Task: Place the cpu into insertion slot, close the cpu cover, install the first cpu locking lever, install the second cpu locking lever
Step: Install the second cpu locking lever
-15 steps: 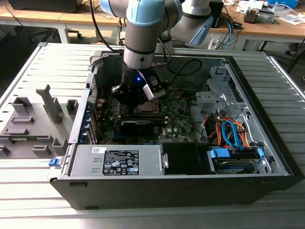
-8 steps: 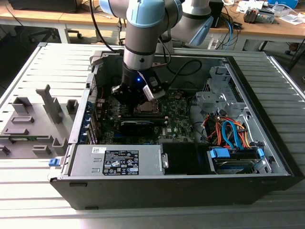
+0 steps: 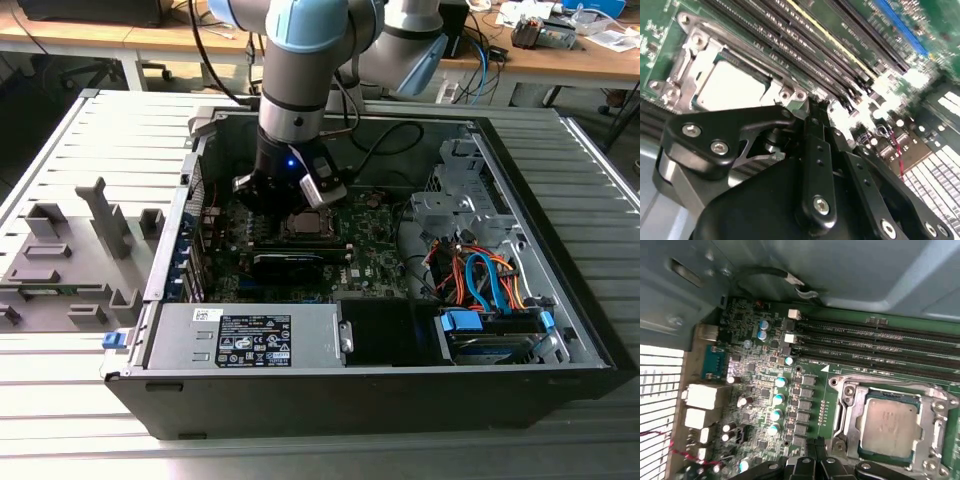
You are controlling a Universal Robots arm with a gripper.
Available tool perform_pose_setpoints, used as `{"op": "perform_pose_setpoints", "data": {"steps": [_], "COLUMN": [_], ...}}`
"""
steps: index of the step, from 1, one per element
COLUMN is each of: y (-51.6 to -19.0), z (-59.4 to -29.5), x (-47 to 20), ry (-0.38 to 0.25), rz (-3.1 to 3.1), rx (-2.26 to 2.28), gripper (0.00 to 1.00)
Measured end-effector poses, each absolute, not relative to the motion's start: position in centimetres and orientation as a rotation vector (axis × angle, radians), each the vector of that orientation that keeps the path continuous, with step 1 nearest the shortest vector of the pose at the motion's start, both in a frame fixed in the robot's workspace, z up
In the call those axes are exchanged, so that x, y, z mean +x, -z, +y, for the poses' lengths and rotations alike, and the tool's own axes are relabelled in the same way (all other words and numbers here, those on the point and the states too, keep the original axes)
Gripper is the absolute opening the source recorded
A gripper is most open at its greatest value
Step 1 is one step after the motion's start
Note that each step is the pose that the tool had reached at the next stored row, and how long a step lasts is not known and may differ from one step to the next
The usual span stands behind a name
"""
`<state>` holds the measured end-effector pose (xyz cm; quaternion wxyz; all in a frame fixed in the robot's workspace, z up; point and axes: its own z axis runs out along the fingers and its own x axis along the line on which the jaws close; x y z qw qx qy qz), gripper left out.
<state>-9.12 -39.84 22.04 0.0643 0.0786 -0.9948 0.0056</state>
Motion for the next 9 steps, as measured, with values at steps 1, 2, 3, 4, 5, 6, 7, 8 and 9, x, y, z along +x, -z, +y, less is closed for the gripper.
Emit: {"op": "perform_pose_setpoints", "data": {"steps": [1,2,3,4,5,6,7,8,9], "y": [-22.5,-23.6,-24.4,-25.1,-25.7,-26.3,-26.6,-26.8,-26.9], "z": [-39.8,-39.8,-39.8,-39.8,-39.8,-39.8,-39.8,-39.8,-39.8], "x": [-9.1,-9.1,-9.1,-9.1,-9.1,-9.0,-9.0,-8.9,-8.7], "ry": [-0.017,-0.017,-0.017,-0.017,-0.017,-0.017,-0.017,-0.017,-0.017], "rz": [-3.004,-3.004,-3.003,-3.004,-3.003,-3.003,-3.003,-3.003,-3.003], "rx": [0.237,0.237,0.237,0.237,0.238,0.238,0.238,0.238,0.238], "gripper": [0.11,0.11,0.11,0.11,0.11,0.11,0.11,0.11,0.11]}}
